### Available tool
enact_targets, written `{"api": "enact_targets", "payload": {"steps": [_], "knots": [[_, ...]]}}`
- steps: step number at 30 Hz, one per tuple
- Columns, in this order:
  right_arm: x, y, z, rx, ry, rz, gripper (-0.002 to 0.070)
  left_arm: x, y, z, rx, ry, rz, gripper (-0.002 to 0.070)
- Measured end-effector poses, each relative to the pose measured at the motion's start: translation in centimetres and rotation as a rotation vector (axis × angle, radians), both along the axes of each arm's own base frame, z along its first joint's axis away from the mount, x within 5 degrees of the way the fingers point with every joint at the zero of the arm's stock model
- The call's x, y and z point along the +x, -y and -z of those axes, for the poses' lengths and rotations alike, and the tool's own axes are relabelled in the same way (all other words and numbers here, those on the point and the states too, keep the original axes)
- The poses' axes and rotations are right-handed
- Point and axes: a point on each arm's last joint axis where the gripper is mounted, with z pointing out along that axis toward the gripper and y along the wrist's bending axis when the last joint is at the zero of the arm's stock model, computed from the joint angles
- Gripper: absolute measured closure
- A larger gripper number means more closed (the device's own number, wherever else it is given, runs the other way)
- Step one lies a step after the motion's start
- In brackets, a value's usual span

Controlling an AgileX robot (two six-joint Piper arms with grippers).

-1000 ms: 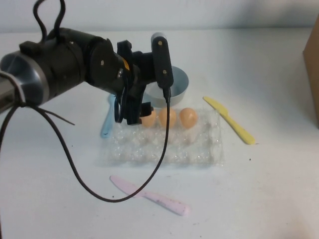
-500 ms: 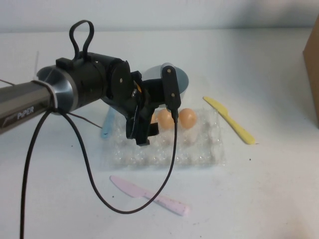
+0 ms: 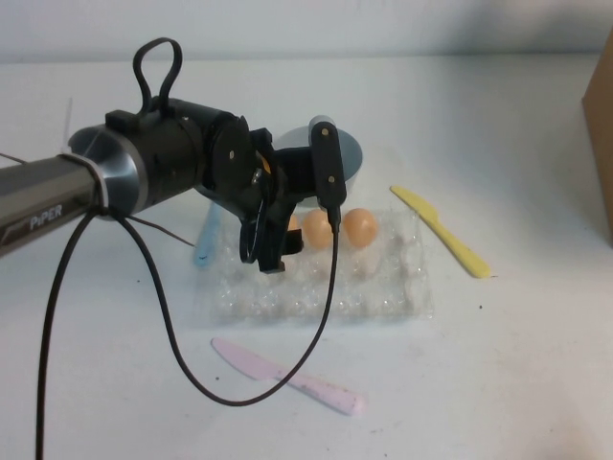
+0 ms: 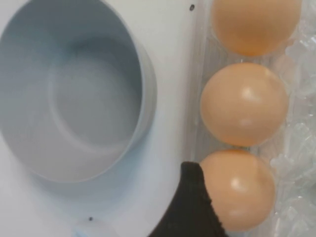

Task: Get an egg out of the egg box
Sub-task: Pick up the egg from the plastic box

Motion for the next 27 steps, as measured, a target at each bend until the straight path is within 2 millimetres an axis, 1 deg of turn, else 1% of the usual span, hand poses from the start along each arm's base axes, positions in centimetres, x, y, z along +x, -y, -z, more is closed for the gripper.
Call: {"api": "enact_targets", "payload": {"steps": [3,11,18,23,27], "knots": [[0.0,0.0,0.0,0.0,0.0,0.0,0.0694,-0.1,-0.1,-0.6,0.005,0.02,0.007,0.0183],[0.0,0.0,0.0,0.0,0.0,0.0,0.0694,0.4,-0.9,-0.6,-0.005,0.021,-0.019,0.0218],[0.0,0.0,0.0,0.0,0.0,0.0,0.0694,0.8,-1.0,0.1,-0.027,0.004,-0.041,0.0266],[0.0,0.0,0.0,0.0,0.0,0.0,0.0694,0.9,-0.9,0.2,-0.049,-0.004,-0.054,0.0272],[0.0,0.0,0.0,0.0,0.0,0.0,0.0694,1.1,-0.7,0.8,-0.055,-0.022,-0.061,0.0273]]}}
